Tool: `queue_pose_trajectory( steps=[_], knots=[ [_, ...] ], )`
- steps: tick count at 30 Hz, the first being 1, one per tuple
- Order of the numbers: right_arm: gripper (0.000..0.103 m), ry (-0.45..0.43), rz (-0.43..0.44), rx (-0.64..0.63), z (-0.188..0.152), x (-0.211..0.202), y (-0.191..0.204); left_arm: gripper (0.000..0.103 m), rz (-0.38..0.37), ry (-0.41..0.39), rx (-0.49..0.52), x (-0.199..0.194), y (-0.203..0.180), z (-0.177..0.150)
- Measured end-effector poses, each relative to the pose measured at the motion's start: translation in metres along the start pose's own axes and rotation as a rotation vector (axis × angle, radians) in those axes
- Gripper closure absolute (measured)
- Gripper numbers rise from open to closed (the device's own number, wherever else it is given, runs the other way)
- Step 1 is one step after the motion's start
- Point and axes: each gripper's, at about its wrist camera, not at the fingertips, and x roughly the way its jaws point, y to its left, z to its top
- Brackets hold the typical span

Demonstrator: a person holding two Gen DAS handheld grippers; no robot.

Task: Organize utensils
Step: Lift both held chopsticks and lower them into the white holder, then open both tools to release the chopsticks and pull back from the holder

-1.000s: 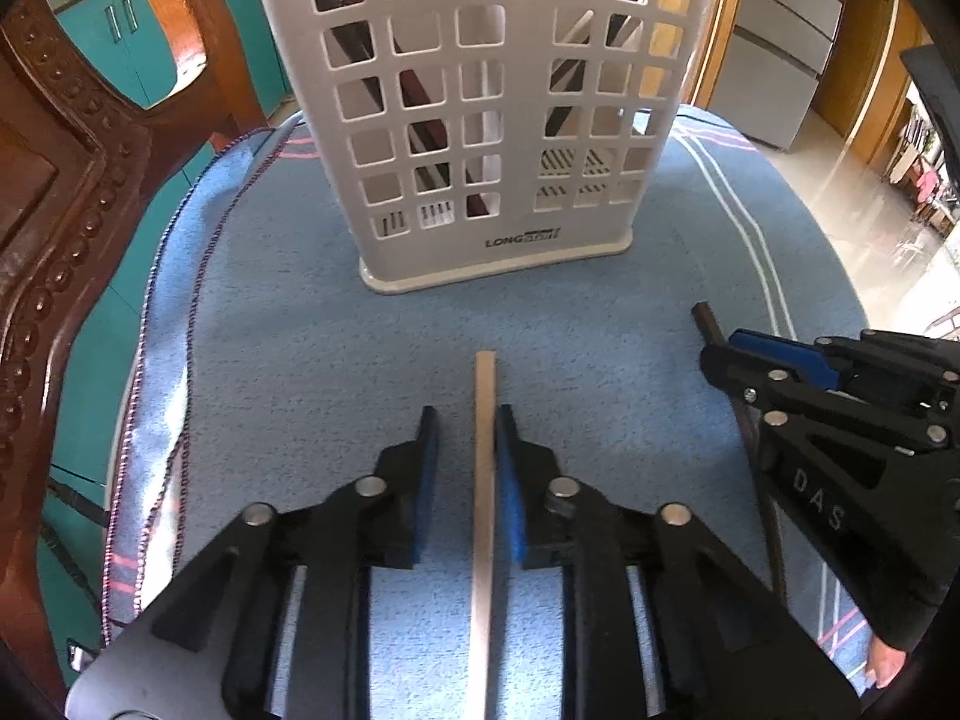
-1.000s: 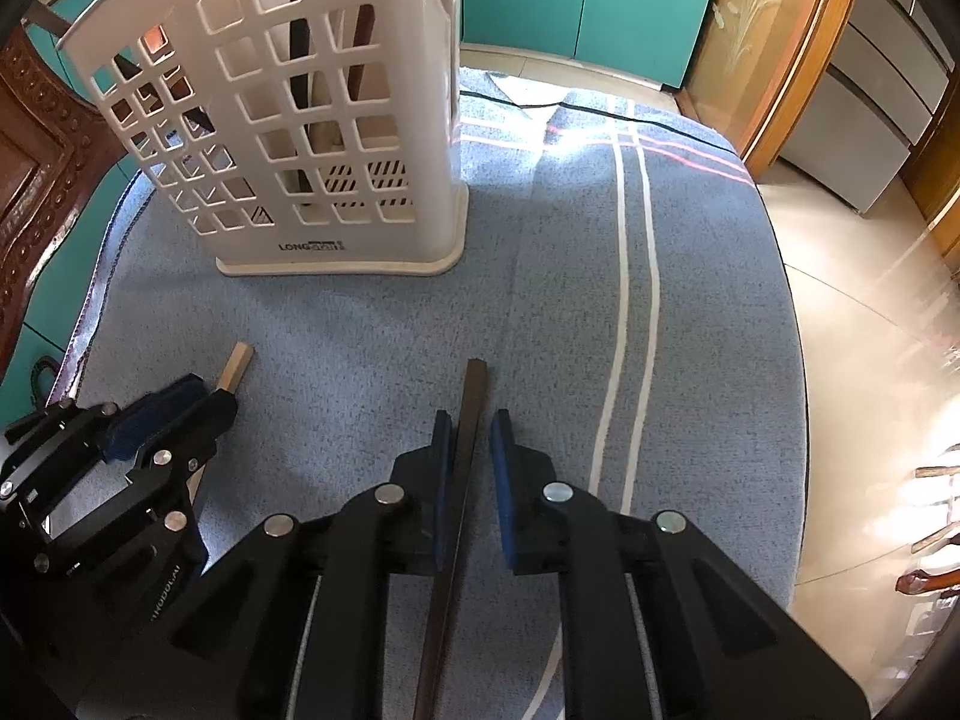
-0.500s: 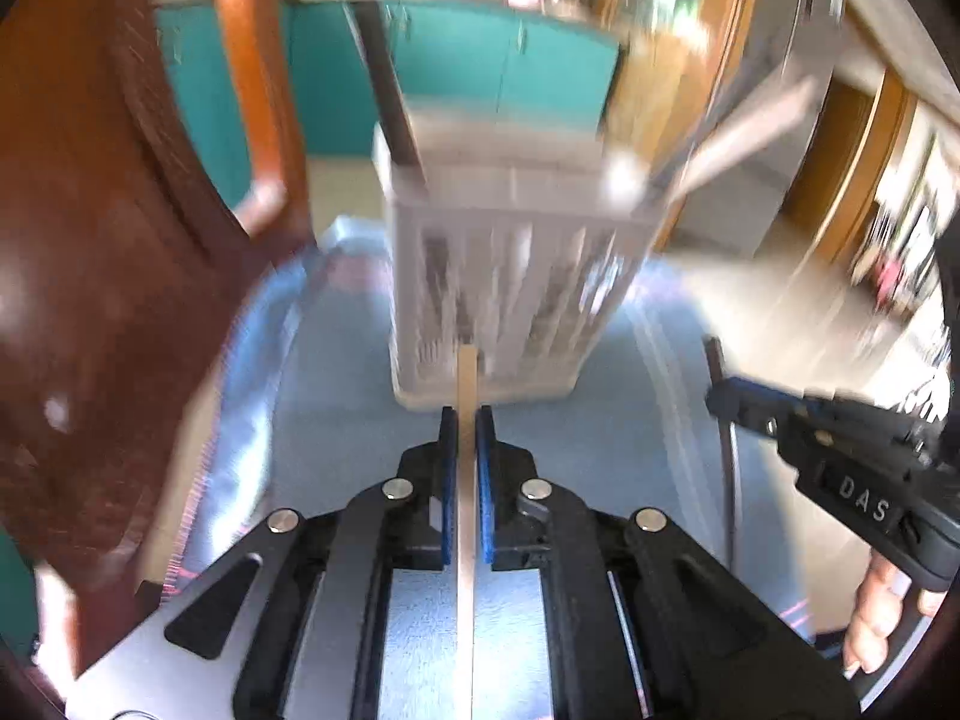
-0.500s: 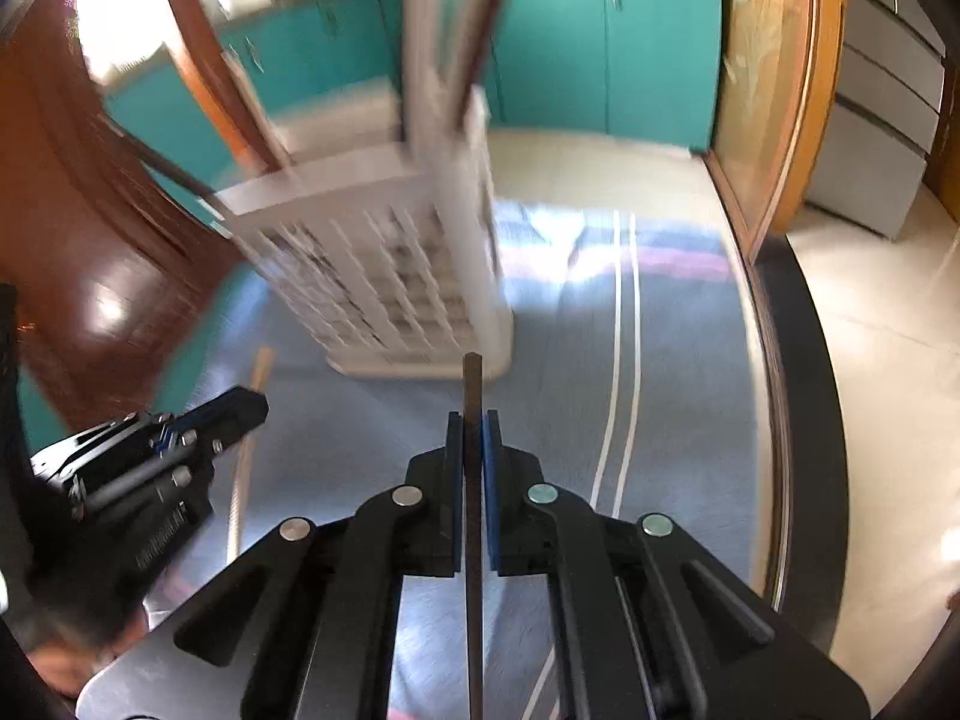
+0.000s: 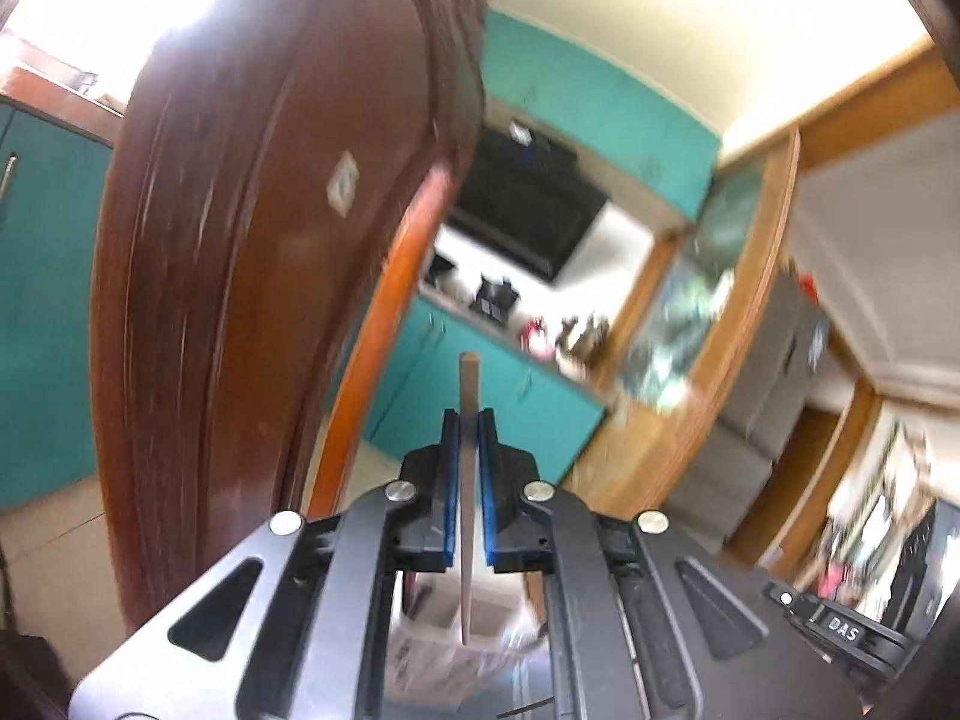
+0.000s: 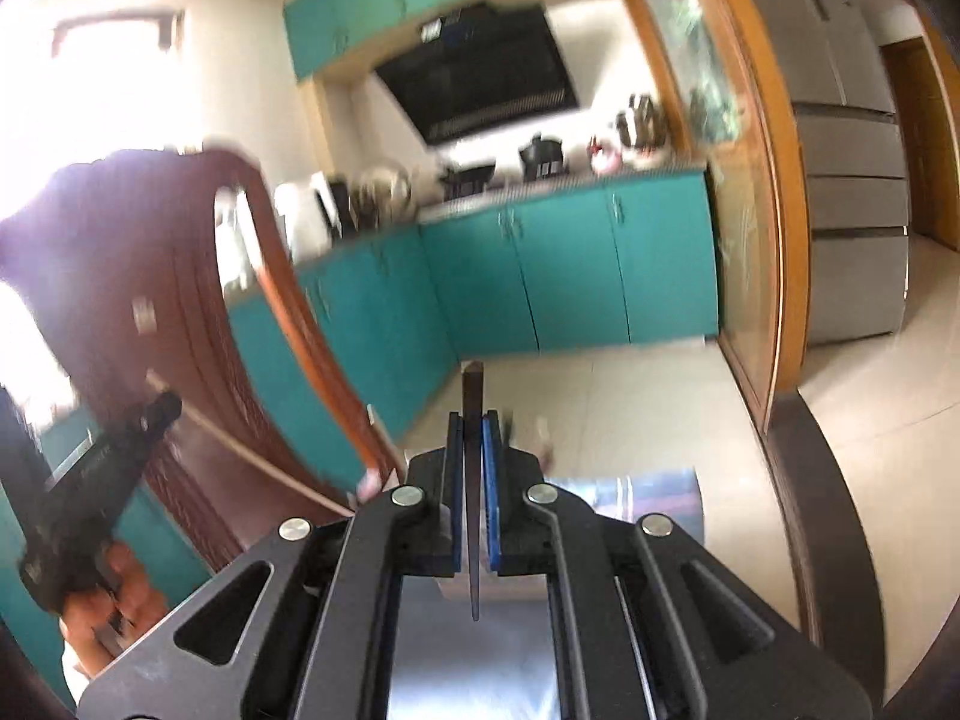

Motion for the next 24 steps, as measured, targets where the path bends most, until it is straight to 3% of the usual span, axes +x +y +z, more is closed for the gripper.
queue_pose_trajectory(
  steps=[4,7,11,14,21,22,24],
  knots=[
    [0.096,-0.128,-0.017,0.06,0.025,0.002,-0.001,0.096,0.05,-0.081,-0.011,0.013,-0.001,0.004],
    [0.096,-0.203,-0.057,0.059,0.023,0.017,0.001,0.096,0.083,-0.059,0.007,0.025,0.002,-0.011],
    [0.096,-0.144,-0.109,-0.004,0.003,0.053,0.004,0.096,0.107,0.02,0.074,0.056,0.001,-0.036],
    [0.096,-0.079,-0.094,-0.002,-0.011,0.079,0.001,0.096,0.115,0.072,0.12,0.068,0.0,-0.049],
    [0.096,-0.012,-0.117,-0.055,-0.03,0.102,0.006,0.096,0.143,0.147,0.13,0.098,0.006,-0.063],
    [0.095,-0.007,-0.123,-0.056,-0.03,0.103,0.007,0.095,0.137,0.154,0.128,0.098,0.006,-0.063],
    [0.091,-0.003,-0.131,-0.061,-0.033,0.101,0.008,0.082,0.134,0.149,0.131,0.098,0.005,-0.061]
  ],
)
